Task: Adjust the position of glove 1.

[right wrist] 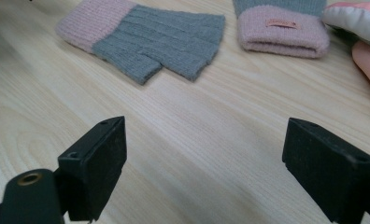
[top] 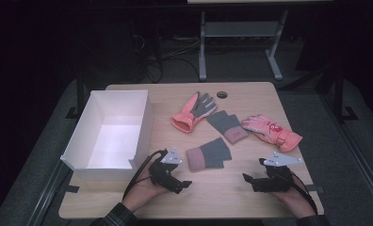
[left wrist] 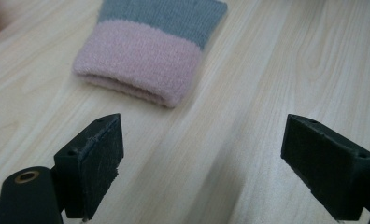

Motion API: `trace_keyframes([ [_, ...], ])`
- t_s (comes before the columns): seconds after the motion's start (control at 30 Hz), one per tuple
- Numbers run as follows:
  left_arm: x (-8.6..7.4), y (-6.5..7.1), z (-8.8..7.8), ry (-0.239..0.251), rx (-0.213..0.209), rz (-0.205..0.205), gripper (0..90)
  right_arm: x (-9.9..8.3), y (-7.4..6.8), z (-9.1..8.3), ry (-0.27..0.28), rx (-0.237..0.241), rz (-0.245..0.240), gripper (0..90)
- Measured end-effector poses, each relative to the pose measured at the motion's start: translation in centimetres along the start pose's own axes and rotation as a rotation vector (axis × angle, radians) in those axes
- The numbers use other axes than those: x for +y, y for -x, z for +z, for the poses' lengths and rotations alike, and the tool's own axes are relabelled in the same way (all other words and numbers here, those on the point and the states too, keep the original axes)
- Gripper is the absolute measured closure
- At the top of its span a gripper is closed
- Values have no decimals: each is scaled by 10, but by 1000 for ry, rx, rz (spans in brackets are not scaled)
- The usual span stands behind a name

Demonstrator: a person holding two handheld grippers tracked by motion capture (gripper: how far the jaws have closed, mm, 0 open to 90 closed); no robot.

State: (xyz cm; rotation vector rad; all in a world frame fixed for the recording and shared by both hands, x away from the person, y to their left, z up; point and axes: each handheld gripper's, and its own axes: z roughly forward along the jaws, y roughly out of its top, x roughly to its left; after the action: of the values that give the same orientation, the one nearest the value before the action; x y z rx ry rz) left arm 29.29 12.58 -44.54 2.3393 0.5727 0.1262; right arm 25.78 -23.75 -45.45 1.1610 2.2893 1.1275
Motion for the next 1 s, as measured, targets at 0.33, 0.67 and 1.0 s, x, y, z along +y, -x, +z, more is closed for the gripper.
trace_keyframes([
  [0.33,5,2,-1,10,-1,-14,199,-1,1,-1,2,16,1,136],
  [0.67,10,0,-5,34,-17,-33,570,0,-4,0,-2,14,-16,137],
  [1.0,26,-8,1,27,-17,-17,896,-1,-4,1,-12,16,-18,137],
])
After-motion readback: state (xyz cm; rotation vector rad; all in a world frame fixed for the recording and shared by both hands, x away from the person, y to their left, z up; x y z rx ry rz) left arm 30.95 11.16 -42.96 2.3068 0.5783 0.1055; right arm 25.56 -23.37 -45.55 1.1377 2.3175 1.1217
